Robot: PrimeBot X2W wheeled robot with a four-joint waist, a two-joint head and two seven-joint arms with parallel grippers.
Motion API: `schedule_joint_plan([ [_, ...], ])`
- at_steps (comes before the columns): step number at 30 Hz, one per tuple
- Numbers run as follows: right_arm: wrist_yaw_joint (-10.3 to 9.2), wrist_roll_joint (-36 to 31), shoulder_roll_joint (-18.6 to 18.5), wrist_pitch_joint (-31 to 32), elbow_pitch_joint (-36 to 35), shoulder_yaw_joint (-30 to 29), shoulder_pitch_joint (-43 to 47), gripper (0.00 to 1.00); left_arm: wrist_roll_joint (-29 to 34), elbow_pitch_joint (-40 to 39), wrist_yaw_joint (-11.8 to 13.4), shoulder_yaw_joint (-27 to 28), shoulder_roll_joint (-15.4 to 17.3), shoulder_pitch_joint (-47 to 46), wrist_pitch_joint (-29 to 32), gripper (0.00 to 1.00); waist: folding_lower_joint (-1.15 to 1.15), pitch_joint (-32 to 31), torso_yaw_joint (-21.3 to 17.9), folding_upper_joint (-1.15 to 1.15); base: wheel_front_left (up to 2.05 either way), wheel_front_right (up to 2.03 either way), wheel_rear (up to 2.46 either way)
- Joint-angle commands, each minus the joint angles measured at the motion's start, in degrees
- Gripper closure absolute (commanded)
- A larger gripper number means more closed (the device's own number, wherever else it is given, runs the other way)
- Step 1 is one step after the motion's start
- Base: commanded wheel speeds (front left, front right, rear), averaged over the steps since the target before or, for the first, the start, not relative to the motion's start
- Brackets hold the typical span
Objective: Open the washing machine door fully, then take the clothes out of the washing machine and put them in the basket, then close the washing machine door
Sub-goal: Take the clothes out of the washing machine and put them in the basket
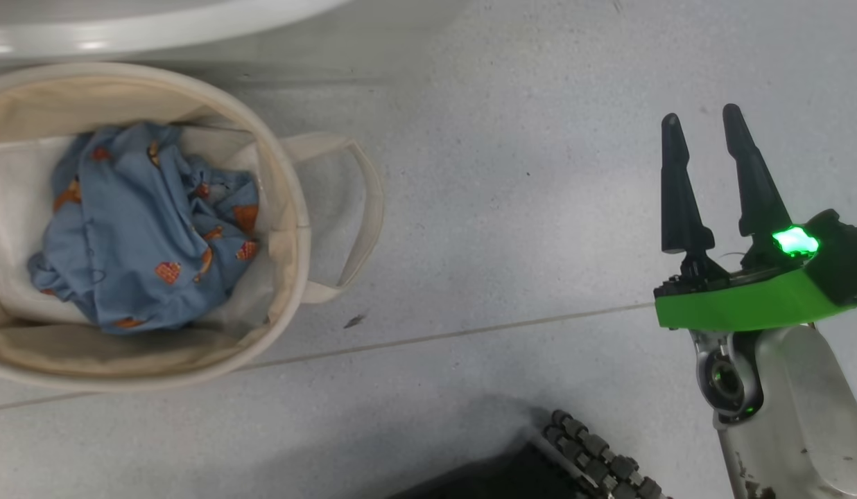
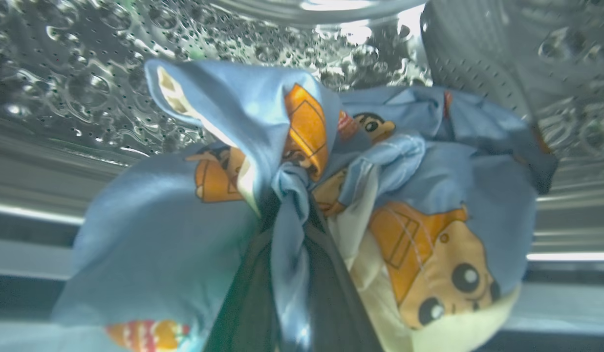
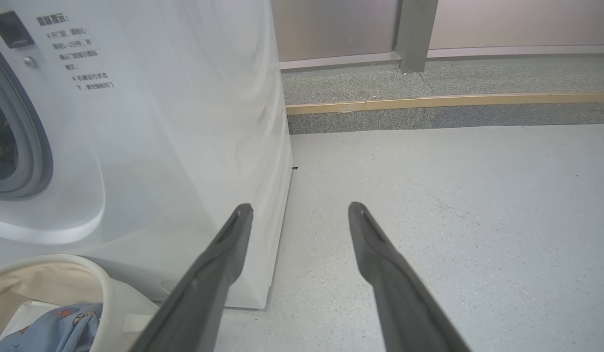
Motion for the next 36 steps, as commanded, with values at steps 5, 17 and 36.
schedule_joint_plan([
  [5,0.03,0.2,-1.2,-0.7,-1.1,0.3,1.2,0.0,-3.6,-1.3,-1.5,2.5,0.5,0.6,-6.3,1.0,-0.01,-2.3,0.9,0.0,0.0,0.0,0.0],
  [17,0.03,-0.6,-1.8,-0.7,1.4,0.7,3.8,0.0,-15.0,-1.4,-11.7,10.3,-3.4,10.0,-22.8,1.0,-0.01,-13.8,3.7,0.0,0.0,0.0,0.0],
  [36,0.03,-3.0,-4.0,-0.7,4.5,-0.2,12.7,0.0,-21.7,-22.1,-21.9,15.1,-7.4,35.4,-30.0,1.0,-0.01,-31.1,7.9,0.0,0.0,0.0,0.0],
])
